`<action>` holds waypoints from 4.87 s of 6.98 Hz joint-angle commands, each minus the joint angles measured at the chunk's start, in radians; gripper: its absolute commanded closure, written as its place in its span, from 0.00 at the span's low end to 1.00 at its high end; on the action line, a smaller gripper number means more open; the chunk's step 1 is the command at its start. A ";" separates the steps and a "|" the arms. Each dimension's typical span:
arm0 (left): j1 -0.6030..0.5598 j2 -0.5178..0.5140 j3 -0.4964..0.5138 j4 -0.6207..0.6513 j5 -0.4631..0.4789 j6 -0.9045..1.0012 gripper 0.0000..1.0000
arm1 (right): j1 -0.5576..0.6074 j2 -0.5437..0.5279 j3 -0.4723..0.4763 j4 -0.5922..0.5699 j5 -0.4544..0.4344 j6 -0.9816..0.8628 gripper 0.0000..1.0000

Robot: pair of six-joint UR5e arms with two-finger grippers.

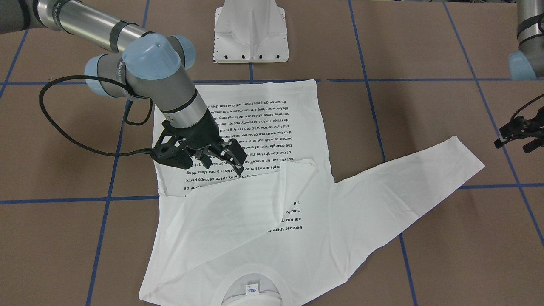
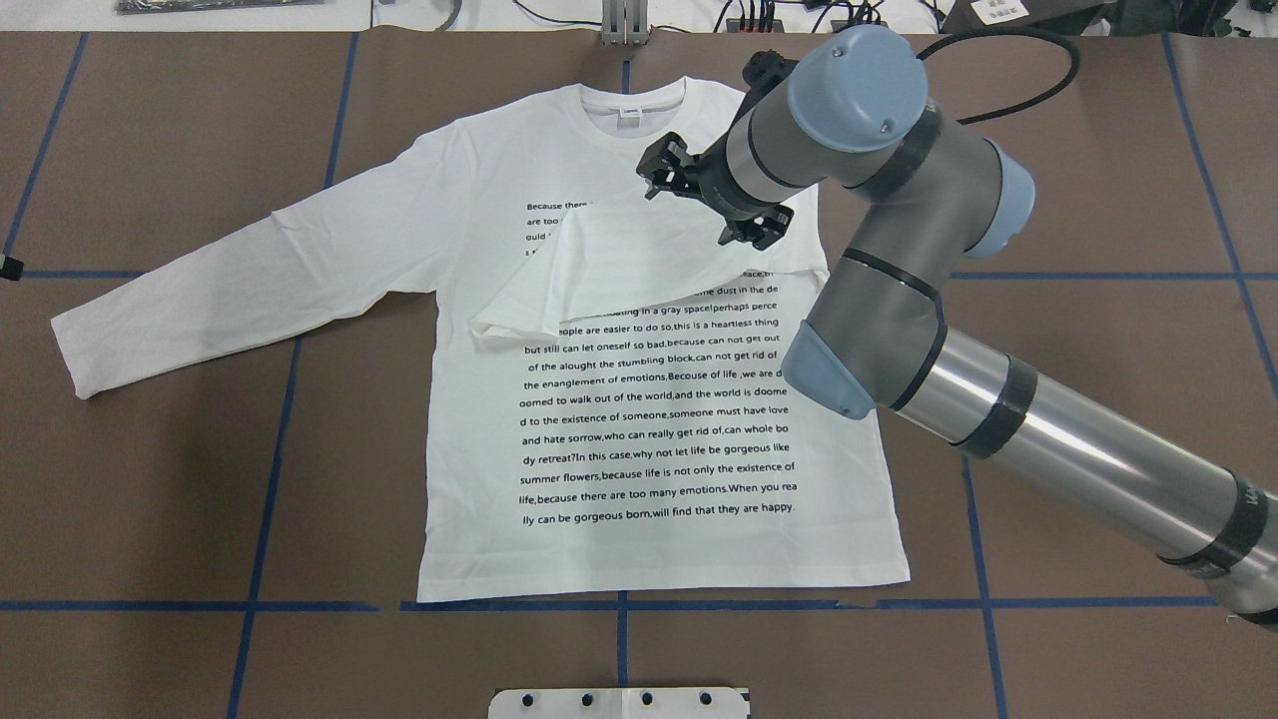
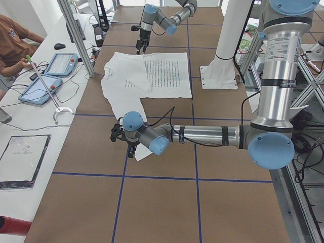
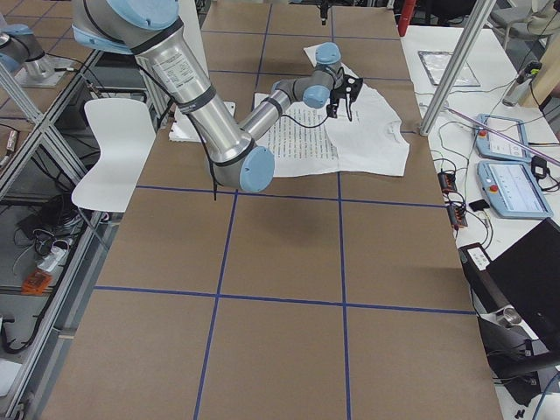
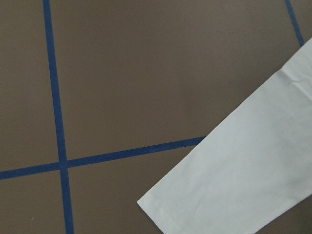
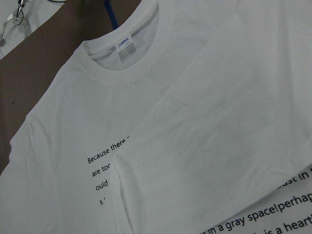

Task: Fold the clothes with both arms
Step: 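Release the sleeve with the right gripper while the left gripper grasps the other cuff, then fold the other sleeve toward the collar with the left gripper while the right arm withdraws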

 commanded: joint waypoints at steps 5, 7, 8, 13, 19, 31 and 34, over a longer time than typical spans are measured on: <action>0.092 -0.056 0.196 -0.147 0.084 -0.054 0.23 | 0.007 -0.044 0.012 0.003 0.000 -0.030 0.01; 0.121 -0.056 0.211 -0.149 0.082 -0.054 0.28 | 0.006 -0.047 0.012 0.003 0.000 -0.028 0.01; 0.137 -0.056 0.216 -0.149 0.084 -0.054 0.29 | 0.006 -0.053 0.012 0.006 0.000 -0.028 0.01; 0.138 -0.045 0.211 -0.153 0.084 -0.054 0.88 | 0.000 -0.059 0.010 0.026 -0.002 -0.024 0.01; 0.144 -0.075 -0.127 -0.144 -0.023 -0.360 1.00 | -0.002 -0.098 0.035 0.027 -0.011 -0.030 0.01; 0.688 -0.919 0.257 -0.331 0.583 -1.177 1.00 | 0.190 -0.636 0.253 0.211 0.000 -0.280 0.00; 0.736 -1.016 0.387 -0.357 0.653 -1.177 1.00 | 0.190 -0.636 0.234 0.212 0.000 -0.280 0.00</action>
